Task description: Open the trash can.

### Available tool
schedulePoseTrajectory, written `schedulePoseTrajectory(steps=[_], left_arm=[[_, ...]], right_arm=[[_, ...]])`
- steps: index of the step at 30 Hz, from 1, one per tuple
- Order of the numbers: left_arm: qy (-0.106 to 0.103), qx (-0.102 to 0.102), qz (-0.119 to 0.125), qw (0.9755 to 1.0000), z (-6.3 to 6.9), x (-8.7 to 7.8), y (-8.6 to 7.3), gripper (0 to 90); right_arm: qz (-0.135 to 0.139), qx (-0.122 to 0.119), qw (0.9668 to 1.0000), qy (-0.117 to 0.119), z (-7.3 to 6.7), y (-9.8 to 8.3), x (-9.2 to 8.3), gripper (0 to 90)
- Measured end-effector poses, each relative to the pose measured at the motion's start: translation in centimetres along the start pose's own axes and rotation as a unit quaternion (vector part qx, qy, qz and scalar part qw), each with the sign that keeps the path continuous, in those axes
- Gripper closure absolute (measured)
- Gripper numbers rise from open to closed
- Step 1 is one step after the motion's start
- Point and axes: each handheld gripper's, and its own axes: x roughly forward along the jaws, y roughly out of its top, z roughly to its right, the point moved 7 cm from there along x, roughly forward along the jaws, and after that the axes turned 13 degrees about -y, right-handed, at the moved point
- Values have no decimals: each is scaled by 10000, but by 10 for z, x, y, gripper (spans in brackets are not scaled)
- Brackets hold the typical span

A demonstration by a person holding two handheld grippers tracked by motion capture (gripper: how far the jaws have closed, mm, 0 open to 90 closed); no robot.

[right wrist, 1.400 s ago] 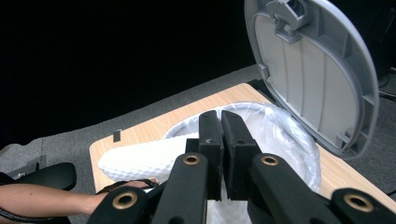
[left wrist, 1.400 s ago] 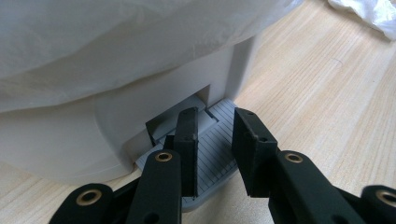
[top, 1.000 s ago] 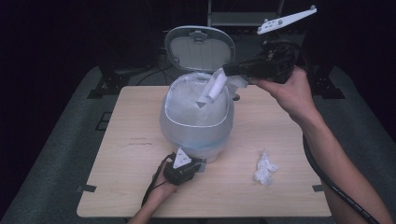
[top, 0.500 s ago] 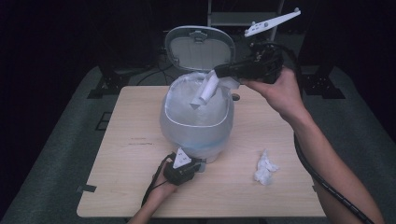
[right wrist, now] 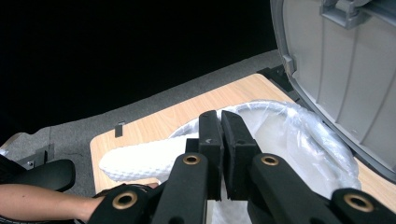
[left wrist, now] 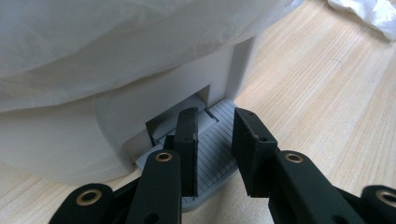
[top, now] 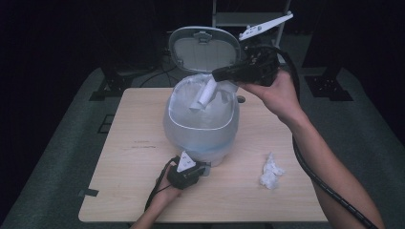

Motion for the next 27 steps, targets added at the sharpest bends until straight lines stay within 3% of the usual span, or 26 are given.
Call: schedulePoseTrajectory(steps=[27], left_arm=[[-11,-10,21,10000,0,0,0,715]], right_arm=[[-251,3,9997,51,1,-11,35,866]])
